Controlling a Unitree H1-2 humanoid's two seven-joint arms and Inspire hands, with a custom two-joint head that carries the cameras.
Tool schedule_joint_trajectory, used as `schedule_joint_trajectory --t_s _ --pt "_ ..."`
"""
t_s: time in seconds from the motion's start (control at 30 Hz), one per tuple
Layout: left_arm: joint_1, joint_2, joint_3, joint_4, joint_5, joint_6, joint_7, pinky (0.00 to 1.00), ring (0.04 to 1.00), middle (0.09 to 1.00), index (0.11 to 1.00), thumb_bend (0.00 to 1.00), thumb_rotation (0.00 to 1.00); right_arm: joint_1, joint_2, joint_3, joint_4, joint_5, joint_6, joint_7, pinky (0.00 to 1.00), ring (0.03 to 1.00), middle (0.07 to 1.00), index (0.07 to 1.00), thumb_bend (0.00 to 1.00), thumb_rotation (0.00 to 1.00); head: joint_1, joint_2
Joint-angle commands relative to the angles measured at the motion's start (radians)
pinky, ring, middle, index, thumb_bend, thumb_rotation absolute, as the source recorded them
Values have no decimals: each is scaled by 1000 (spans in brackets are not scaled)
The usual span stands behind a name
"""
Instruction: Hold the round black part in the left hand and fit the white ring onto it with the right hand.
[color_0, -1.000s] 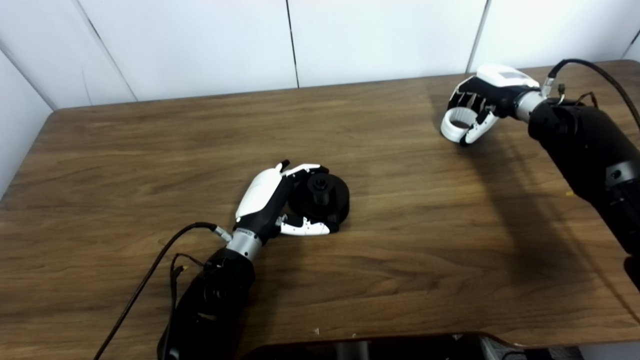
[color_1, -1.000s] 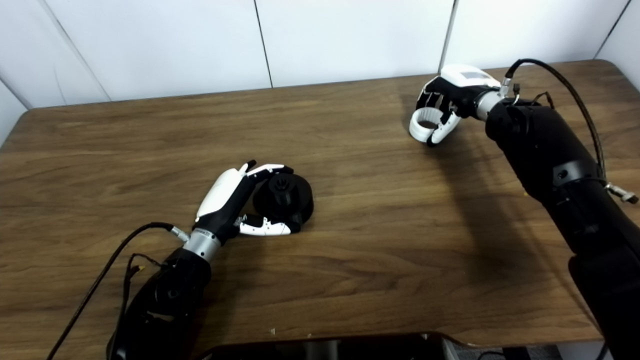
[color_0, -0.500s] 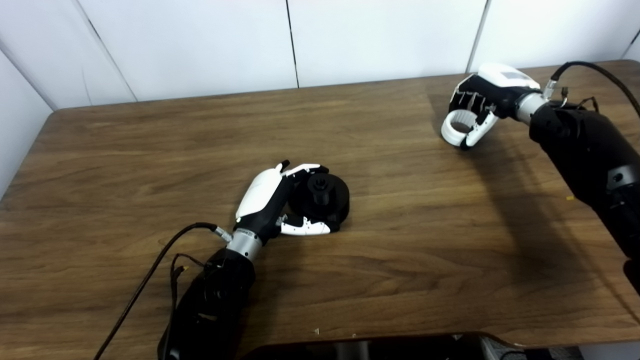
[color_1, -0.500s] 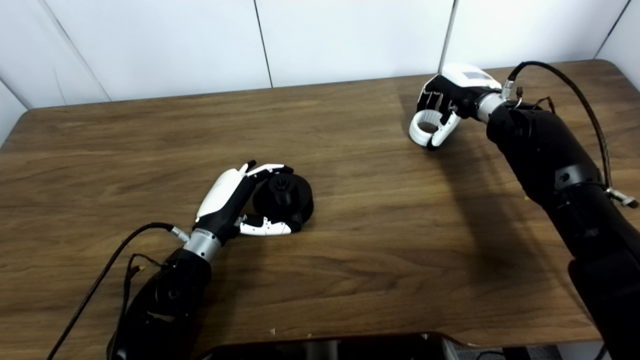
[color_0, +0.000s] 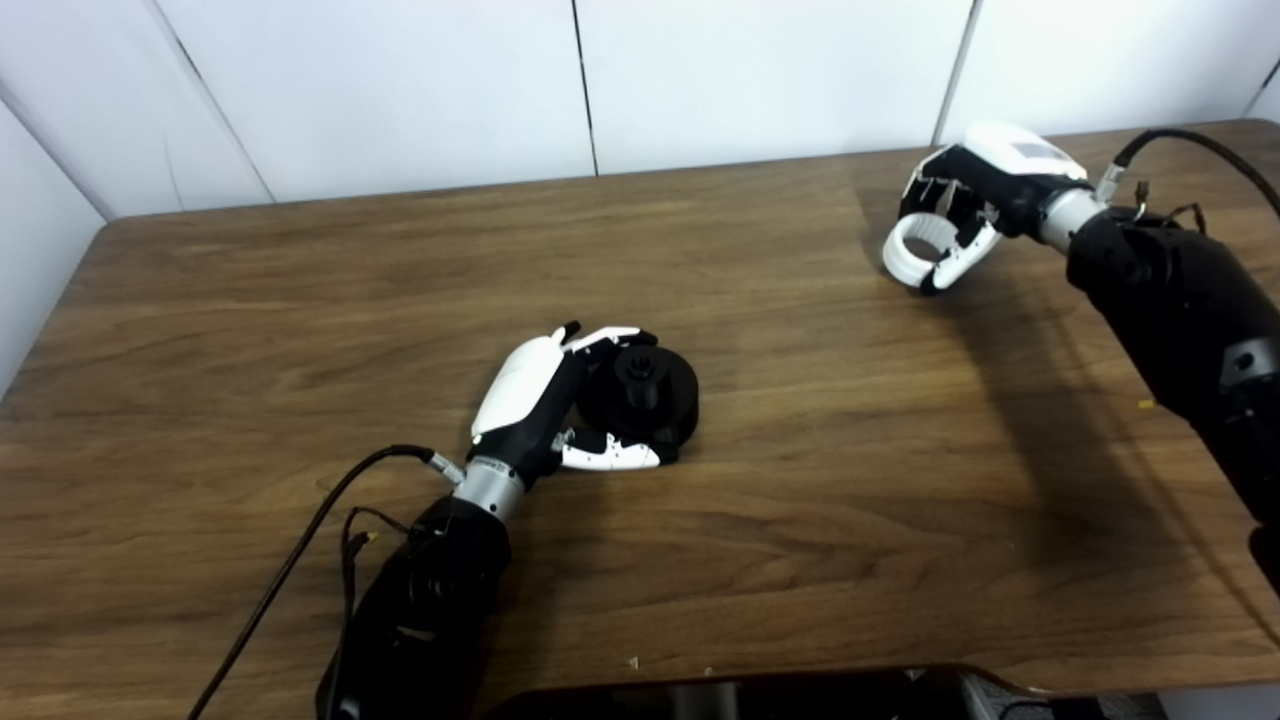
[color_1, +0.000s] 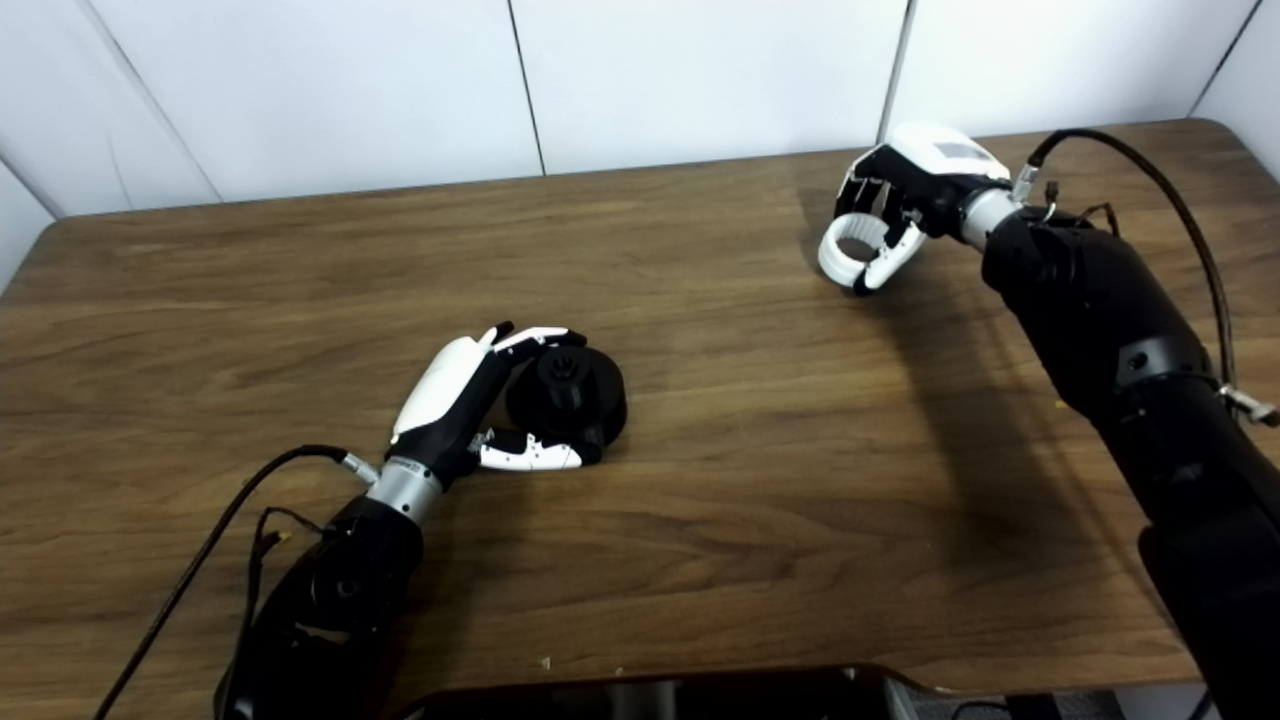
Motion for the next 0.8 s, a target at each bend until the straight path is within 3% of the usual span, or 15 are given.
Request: schedule_joint_trajectory --t_s 0.0,0.23,0.47,0.77 --pt "-19 6 5 -22 -2 4 -5 1000 809 756 768 958 290 -60 -32 -20 -47 4 -5 -8 441 427 487 523 518 0 -1 2" --pt "-23 5 7 -12 -3 -6 -1 986 802 752 765 959 278 -64 -45 -33 -99 3 -21 -9 445 446 492 501 521 0 1 1" --pt "-26 5 9 -3 -6 -11 2 977 802 752 767 965 280 -45 -56 -70 -227 8 43 34 382 397 488 547 514 0 -3 -1" --pt "-25 2 5 2 4 -8 6 949 795 751 765 965 296 -36 -73 -100 -375 16 87 100 421 418 502 522 518 0 -3 1"
